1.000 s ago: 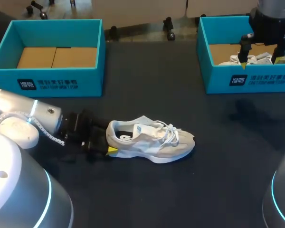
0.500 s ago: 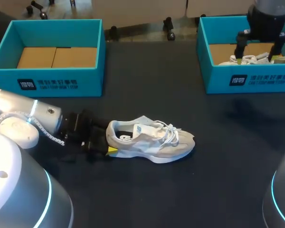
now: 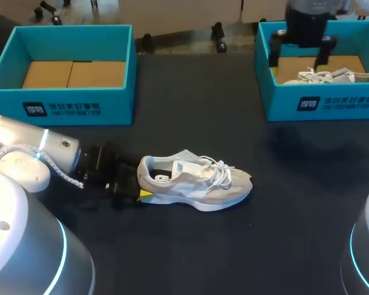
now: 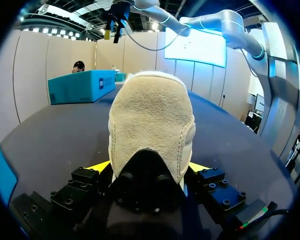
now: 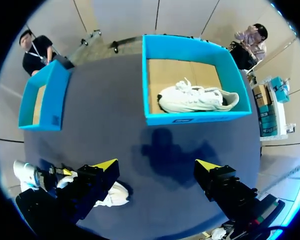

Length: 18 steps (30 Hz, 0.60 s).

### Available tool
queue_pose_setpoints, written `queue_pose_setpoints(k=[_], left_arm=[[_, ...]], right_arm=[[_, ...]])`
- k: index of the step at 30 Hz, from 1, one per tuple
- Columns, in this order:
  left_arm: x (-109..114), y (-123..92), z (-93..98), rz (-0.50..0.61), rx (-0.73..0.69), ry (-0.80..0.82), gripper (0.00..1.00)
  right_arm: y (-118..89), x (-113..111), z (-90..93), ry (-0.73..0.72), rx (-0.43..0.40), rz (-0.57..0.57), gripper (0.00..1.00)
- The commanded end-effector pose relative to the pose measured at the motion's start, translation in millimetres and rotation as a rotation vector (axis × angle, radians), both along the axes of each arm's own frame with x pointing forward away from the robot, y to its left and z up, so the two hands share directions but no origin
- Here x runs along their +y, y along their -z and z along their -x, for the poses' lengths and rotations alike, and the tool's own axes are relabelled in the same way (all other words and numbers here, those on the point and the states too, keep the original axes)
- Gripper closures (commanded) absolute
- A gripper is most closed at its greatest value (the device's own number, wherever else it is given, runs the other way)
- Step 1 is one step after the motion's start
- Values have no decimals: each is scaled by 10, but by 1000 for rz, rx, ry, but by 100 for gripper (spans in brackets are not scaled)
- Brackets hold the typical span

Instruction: Take the shoe out of the shoebox, open the shoe tongue, remove and reinsert the insole, then place the shoe into the shoebox

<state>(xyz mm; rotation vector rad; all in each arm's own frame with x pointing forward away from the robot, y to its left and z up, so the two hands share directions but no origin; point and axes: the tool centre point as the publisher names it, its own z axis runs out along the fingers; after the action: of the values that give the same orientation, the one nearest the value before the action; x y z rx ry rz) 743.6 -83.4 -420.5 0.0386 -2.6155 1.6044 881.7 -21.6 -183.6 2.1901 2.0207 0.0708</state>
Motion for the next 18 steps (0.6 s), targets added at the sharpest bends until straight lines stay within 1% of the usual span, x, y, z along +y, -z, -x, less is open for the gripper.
queue_pose_setpoints(k=[1,5,12,14,18], left_arm=[[11,-4,-2,-2,0,1,100],[11,-4,-2,-2,0,1,100],[11,-4,-2,-2,0,1,100],[11,-4,-2,-2,0,1,100],[11,-4,-2,-2,0,1,100]], right_arm=[[25,317,35,14,-3,37,0],[39,584,128,11,1,29,0],[112,1014,432,22,3,-12,0],[128,1123,506,20,16,-10,0],[121,1324,660,10,5,-5,0]])
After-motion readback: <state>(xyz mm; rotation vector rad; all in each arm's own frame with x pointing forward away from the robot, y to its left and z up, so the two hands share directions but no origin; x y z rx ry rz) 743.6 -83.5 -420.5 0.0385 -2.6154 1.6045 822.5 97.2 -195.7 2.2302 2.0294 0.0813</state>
